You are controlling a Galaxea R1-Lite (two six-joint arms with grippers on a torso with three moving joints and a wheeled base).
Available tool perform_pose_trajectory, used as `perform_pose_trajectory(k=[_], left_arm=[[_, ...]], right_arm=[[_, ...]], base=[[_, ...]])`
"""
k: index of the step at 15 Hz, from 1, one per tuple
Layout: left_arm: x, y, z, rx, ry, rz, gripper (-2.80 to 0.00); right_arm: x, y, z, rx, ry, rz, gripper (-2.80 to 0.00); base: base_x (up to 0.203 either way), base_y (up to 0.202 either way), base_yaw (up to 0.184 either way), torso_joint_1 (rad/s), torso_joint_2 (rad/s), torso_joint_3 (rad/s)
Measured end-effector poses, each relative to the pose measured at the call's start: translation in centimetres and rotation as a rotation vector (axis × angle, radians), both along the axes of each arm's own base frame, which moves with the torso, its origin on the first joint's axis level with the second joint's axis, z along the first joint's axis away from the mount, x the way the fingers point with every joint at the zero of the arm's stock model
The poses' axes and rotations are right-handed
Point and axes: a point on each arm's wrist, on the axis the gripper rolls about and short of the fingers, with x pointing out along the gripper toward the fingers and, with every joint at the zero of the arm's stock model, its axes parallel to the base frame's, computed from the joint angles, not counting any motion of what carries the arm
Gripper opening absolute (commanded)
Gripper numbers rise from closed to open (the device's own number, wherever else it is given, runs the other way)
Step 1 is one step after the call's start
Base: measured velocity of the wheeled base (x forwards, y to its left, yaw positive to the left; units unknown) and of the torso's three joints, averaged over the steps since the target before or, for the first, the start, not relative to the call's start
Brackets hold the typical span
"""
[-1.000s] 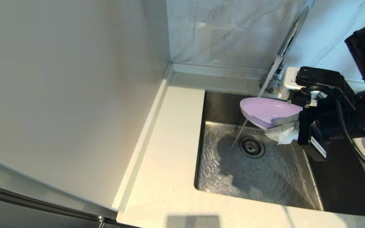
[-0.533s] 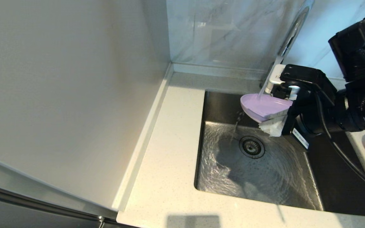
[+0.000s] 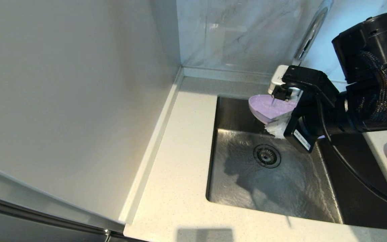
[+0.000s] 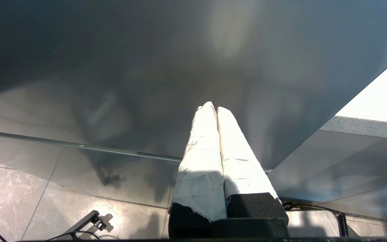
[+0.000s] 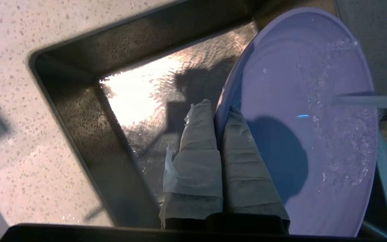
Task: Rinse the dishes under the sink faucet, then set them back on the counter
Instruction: Rinse the plate
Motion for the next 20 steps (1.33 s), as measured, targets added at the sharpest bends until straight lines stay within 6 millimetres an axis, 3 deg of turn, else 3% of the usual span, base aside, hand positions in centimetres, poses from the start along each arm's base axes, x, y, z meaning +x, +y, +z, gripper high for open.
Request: perform_pose_trajectory(k=[11, 20], left_arm=[[0.0, 0.0, 0.0, 0.000, 0.000, 0.000, -2.80], [0.0, 0.0, 0.0, 0.000, 0.000, 0.000, -2.80]], right_arm=[[2.0, 2.1, 0.8, 0.032, -0.026, 0.006, -2.80], [3.6, 2.4, -0.1, 0.045, -0.002, -0.140, -2.80]], base=[[0.000, 0.000, 0.000, 0.000, 0.00, 0.000], [0.000, 0.000, 0.000, 0.000, 0.00, 0.000]])
